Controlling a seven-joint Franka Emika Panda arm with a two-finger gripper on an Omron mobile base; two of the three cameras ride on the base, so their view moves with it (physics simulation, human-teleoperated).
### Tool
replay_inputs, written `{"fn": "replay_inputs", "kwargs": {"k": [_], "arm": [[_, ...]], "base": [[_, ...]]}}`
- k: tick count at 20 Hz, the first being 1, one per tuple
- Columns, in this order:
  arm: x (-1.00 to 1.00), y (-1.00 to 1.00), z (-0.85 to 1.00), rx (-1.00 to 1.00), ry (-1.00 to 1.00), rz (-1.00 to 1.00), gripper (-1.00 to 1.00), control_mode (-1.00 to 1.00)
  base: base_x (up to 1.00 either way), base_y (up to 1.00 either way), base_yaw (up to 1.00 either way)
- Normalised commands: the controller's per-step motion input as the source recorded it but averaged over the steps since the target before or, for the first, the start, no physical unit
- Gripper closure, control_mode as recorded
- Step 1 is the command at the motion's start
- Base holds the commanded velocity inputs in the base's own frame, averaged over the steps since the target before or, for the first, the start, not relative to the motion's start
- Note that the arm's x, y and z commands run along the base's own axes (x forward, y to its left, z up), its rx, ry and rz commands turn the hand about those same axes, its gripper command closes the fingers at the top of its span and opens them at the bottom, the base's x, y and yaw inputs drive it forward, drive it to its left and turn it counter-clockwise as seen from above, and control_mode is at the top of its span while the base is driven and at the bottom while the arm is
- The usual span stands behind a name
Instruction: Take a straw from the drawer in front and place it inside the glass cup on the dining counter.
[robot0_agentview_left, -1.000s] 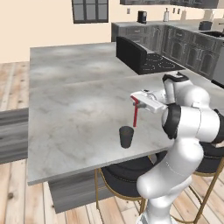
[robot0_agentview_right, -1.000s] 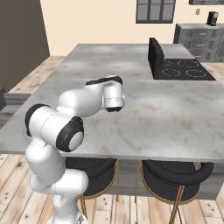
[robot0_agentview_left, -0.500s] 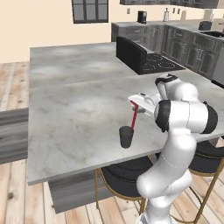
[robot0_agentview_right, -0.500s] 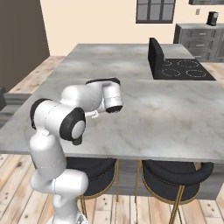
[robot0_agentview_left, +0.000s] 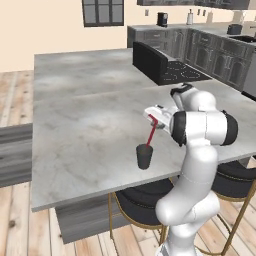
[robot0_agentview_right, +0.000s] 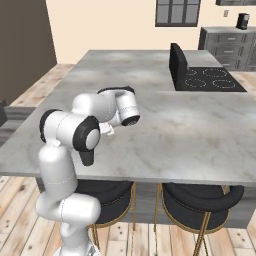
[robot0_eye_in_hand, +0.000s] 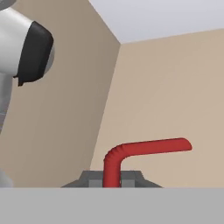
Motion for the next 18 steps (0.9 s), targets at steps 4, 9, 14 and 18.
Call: {"fn": "replay_inputs", "kwargs": {"k": [4, 9, 14, 18], "arm": [[0.11, 0.00, 0.00, 0.00, -0.05, 0.01, 1.00, -1.00], [0.00, 0.00, 0.00, 0.00, 0.00, 0.00, 1.00, -1.00], [0.00, 0.00, 0.00, 0.00, 0.00, 0.00, 1.00, -1.00], [0.00, 0.02, -0.02, 0.00, 0.00, -0.03, 1.00, -1.00]], "base": [[0.00, 0.00, 0.00], [0.00, 0.00, 0.00], [0.00, 0.00, 0.00], [0.00, 0.00, 0.00]]}}
